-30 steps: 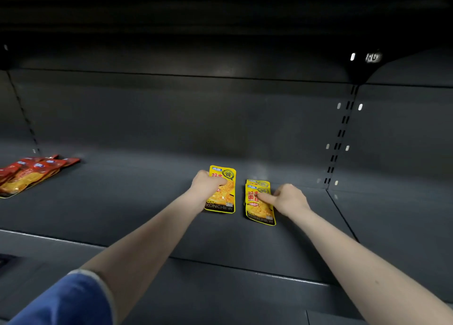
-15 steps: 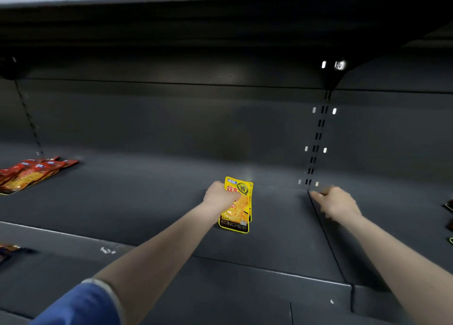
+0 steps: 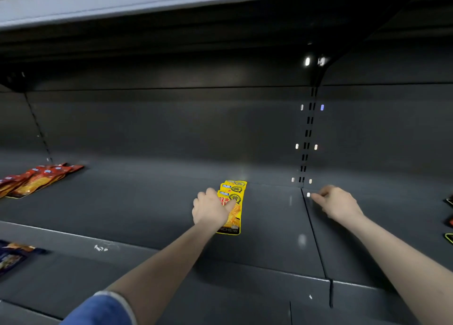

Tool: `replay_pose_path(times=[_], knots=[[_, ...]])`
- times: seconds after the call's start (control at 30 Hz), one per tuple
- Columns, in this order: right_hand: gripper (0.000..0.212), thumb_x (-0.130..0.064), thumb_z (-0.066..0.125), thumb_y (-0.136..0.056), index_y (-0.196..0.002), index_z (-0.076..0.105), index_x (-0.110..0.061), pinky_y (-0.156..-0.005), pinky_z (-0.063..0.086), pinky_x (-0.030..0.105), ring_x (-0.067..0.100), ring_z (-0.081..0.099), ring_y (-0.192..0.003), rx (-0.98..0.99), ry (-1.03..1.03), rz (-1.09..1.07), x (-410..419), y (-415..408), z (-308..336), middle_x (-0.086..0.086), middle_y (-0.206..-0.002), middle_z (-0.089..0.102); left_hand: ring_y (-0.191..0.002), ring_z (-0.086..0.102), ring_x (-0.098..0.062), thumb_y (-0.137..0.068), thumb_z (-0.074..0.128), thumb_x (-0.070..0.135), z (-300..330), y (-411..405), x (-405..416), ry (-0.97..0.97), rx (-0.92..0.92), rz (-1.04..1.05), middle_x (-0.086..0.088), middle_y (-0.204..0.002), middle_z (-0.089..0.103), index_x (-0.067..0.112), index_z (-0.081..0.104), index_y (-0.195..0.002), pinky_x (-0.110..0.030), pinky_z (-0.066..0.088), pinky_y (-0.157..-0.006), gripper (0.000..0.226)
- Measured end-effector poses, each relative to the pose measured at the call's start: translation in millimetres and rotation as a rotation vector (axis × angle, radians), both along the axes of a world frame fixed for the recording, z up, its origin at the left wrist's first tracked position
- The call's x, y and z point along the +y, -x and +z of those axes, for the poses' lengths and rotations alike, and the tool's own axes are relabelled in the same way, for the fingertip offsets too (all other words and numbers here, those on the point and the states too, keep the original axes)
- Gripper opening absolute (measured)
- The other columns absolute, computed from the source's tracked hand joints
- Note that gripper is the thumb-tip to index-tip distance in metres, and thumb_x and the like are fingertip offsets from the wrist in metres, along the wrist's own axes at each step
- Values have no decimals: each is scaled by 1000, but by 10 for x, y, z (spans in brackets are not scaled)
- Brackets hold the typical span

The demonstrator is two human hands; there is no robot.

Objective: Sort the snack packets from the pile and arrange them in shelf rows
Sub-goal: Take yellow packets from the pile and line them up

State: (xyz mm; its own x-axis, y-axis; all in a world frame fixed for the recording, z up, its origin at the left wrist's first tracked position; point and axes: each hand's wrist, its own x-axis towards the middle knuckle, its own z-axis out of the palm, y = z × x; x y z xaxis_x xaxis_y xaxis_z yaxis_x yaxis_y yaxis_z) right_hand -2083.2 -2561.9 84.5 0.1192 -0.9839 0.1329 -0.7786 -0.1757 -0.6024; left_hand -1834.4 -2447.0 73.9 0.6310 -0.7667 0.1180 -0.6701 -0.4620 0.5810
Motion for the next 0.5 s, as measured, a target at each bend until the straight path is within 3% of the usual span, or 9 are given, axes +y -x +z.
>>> replay_pose_path(times=[0.2,0.33,0.5], knots=[[23,-40,55,-91,-89,57,-17,-73,49,32,27,59,-78,22,11,39,-53,33,-6,7,-85,64,-122,44,-30,-89,56,50,4,-9,13,-3,-36,-31,-12,-130,47,14,46,-129,-39,38,-97,55],[28,-40,51,-93,-103,59,-15,-77,46,33,30,59,-95,98,47,27,-8,125,36,6,-99,63,-122,43,-31,-88,56,51,21,2,34,28,-9,-13,-13,-129,47,15,47,-130,-39,37,-98,56],[28,-37,49,-95,-105,60,-14,-78,44,32,32,58,-101,216,111,-3,78,435,82,9,-108,64,-120,41,-34,-89,57,45,126,146,74,135,-47,71,-16,-126,49,12,53,-123,-40,36,-96,48]])
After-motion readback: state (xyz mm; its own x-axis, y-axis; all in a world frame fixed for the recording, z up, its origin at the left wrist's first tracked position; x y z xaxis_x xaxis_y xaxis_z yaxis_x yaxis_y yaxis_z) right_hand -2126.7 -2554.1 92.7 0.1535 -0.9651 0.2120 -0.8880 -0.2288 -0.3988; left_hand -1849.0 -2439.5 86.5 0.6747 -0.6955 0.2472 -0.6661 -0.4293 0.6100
